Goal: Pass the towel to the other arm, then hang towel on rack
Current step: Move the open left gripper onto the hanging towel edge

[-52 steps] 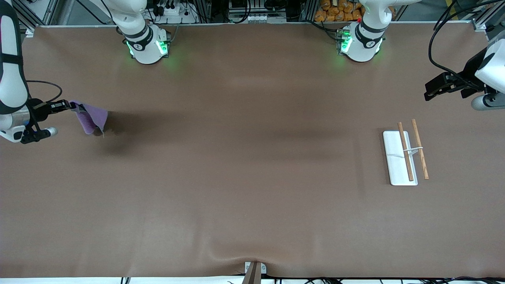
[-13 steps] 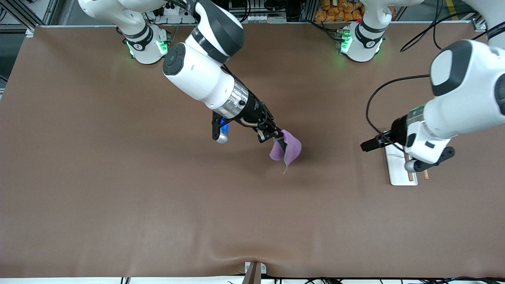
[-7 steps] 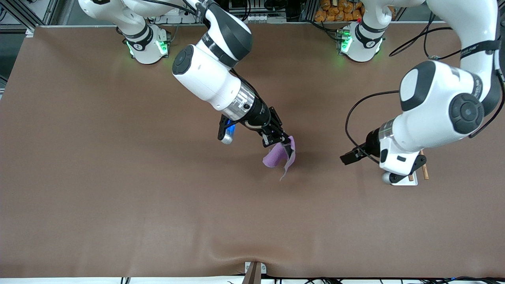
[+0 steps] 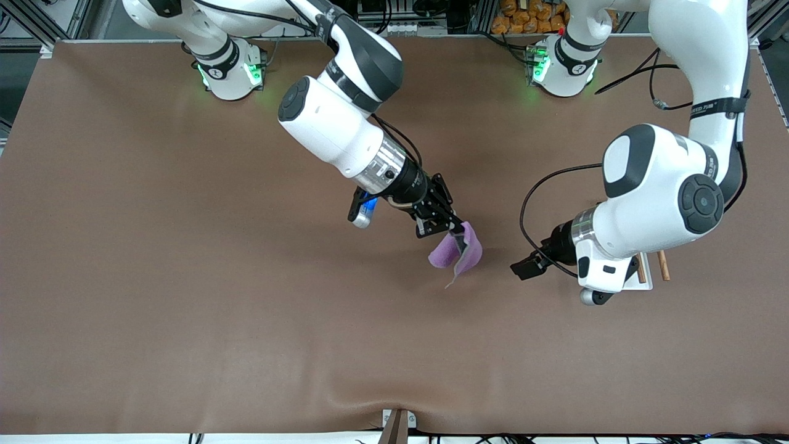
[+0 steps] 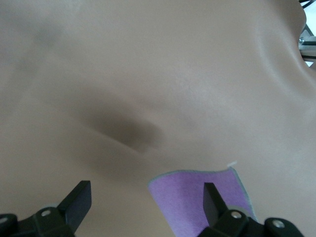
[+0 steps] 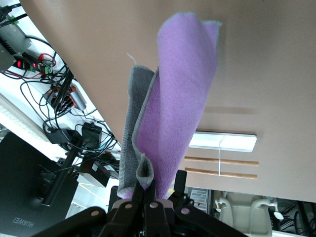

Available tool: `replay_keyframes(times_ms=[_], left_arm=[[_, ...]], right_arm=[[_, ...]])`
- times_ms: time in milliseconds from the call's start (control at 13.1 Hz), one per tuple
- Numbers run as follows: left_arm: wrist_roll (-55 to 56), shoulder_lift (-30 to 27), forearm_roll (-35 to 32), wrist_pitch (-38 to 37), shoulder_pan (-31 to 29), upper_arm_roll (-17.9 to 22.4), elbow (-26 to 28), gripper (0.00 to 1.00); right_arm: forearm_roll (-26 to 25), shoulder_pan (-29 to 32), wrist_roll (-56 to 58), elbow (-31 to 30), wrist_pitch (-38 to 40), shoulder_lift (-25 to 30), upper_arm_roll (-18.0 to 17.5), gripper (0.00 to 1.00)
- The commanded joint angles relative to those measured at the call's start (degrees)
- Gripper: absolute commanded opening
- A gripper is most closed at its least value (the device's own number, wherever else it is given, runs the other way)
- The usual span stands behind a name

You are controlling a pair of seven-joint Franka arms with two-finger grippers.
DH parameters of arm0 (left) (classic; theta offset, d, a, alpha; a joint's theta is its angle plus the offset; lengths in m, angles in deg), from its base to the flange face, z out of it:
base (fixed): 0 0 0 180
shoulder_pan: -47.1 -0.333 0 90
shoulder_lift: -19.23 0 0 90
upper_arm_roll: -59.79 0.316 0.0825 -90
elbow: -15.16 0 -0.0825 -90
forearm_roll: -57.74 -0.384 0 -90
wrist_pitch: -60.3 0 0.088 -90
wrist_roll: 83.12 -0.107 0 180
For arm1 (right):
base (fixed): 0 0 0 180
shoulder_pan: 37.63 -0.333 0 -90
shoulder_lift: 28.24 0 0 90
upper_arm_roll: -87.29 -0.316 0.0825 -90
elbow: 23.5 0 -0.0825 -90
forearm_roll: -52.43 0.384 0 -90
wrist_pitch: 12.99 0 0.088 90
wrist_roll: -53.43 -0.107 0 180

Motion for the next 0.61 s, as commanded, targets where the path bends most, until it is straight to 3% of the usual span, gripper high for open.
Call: replay_keyframes(times_ms=[0,532], left_arm=[[3.2,1.6,2.5,3.0,0.8,0.2,-1.8,1.00],[9.1,3.2,6.2,7.2,2.3,0.2,-2.9,1.00]], right_arm=[[0.9,-1.0,-1.5,2.9,-0.6,-1.7,0.9,0.00],[0.8,-1.0,-1.3,2.9,-0.5,-1.7,0.9,0.00]])
